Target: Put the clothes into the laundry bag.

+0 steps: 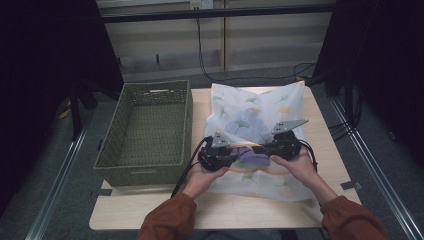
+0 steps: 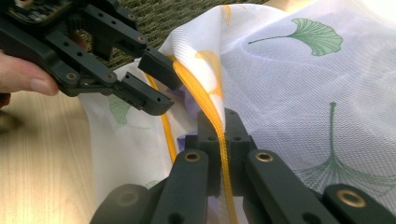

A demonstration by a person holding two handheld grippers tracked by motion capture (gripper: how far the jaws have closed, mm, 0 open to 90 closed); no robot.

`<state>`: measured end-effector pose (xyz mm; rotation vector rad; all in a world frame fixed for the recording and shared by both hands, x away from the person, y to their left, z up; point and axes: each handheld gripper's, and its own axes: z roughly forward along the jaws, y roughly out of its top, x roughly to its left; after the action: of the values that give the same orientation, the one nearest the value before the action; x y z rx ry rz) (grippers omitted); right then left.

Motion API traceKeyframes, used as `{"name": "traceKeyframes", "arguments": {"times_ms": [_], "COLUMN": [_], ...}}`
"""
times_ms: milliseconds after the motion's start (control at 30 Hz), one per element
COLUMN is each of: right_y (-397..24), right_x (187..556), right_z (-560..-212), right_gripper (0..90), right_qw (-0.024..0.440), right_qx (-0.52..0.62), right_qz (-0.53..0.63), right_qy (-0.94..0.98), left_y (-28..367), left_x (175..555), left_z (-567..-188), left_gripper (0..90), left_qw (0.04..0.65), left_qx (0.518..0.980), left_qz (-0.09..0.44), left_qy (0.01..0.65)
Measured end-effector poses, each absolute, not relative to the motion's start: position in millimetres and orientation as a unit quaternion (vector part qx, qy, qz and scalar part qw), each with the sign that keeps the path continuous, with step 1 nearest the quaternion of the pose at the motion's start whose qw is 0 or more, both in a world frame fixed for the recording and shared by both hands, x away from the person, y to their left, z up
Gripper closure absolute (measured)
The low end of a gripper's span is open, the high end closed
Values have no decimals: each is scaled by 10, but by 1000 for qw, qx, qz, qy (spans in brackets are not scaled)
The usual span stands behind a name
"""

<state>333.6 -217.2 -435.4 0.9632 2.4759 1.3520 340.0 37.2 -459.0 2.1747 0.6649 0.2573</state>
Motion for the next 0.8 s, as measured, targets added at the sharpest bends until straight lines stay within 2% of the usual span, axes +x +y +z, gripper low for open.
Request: {"name": "traceKeyframes", "arguments": {"times_ms": [133, 200, 233, 333, 567, 800], "right_y": [-2160, -2157, -2157, -2151, -2109, -2052], "right_x": [3332, 3329, 3328, 3324, 3321, 3328], "right_z": [-4354, -4351, -4351, -4357, -4421, -4509], "right_gripper": [890, 890, 888, 855, 843, 756], "right_qw": [80, 80, 80, 79, 73, 46], "right_qx": [319, 319, 319, 316, 310, 301], "right_qz": [452, 452, 452, 450, 440, 428], "right_qy": [829, 829, 830, 832, 840, 851], "left_y": [375, 368, 382, 449, 675, 834], "left_x": [3386, 3346, 3325, 3232, 3145, 3058], "left_z": [-4671, -4669, -4651, -4568, -4464, -4326], "left_gripper": [596, 597, 613, 756, 739, 720], "left_qw": [405, 395, 392, 400, 409, 444], "left_qx": [869, 876, 881, 885, 877, 861], "left_qz": [97, 98, 97, 89, 86, 81], "left_qy": [267, 258, 247, 222, 236, 236]}}
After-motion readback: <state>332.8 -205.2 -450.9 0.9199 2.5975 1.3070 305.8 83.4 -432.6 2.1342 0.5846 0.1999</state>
